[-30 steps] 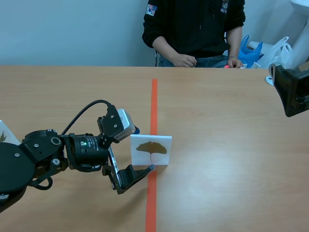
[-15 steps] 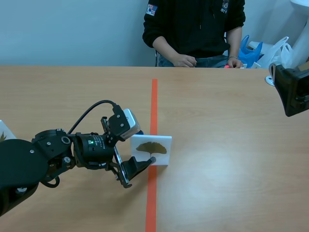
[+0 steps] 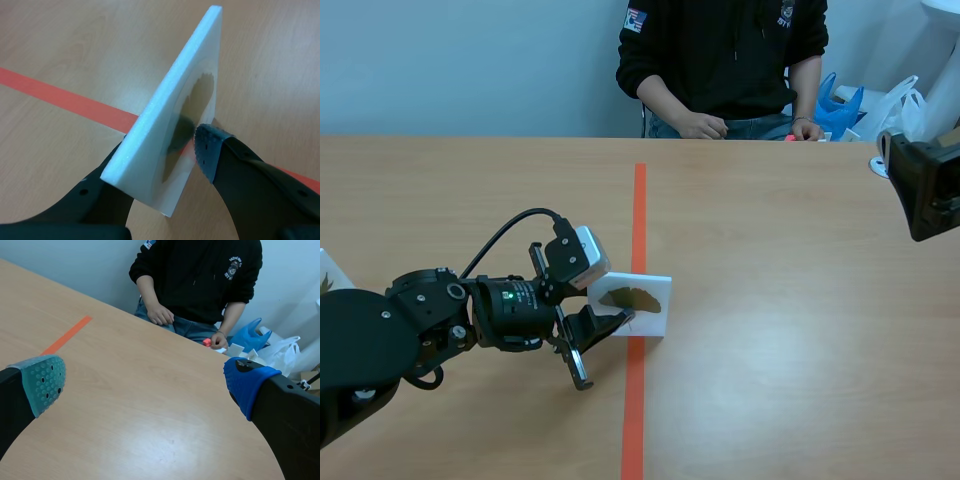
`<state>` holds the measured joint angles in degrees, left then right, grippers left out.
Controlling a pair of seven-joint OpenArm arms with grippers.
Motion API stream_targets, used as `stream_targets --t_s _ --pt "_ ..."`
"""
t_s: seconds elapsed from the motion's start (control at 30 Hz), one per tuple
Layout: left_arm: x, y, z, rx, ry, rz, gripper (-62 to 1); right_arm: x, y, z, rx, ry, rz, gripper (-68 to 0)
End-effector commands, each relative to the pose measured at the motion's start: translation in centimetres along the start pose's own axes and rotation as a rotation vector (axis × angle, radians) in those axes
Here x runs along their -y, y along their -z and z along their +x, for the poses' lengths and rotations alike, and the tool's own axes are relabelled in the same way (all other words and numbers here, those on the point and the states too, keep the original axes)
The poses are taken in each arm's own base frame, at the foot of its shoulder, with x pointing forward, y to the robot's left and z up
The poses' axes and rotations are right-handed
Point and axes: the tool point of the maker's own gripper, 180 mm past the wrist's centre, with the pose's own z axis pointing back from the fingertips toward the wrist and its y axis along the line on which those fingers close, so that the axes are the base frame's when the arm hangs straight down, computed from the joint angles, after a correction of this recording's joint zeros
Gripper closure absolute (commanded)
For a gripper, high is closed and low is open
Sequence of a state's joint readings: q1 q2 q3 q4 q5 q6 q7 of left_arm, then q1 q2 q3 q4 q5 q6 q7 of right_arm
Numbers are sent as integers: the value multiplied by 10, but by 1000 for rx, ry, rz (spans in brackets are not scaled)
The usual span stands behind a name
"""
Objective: Sort the leaf by its shape. The table is split by an orange tape line. A compound leaf with several leaflets goes to the left side, a simple leaf with one blade goes to the right side. Return to the home posture when a red brick is placed on the table.
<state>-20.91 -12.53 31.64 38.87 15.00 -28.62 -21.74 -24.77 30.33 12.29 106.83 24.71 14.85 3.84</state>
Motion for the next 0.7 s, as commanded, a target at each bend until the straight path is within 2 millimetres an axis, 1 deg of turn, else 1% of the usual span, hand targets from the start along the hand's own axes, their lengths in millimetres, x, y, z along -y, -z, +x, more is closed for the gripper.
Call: stream_targets --t_s 0.0,0.03,0.13,0.17,0.33,0.57,0.67 --pt "-3 1 13 40 13 2 -203 4 2 18 55 -26 -2 -679" --pt "-1 1 12 38 11 1 -184 4 2 18 55 -26 -2 -679" --pt "-1 1 11 38 10 0 -81 4 3 19 57 -27 -3 -679" --pt "-1 1 11 38 9 1 -65 4 3 20 59 -27 -3 -679" --pt "-1 1 13 47 8 3 -64 4 3 20 60 -27 -4 -679" --pt "-6 0 19 88 16 36 -64 4 3 20 60 -27 -4 -679" --pt "-8 -2 23 119 -18 55 -64 4 3 20 60 -27 -4 -679"
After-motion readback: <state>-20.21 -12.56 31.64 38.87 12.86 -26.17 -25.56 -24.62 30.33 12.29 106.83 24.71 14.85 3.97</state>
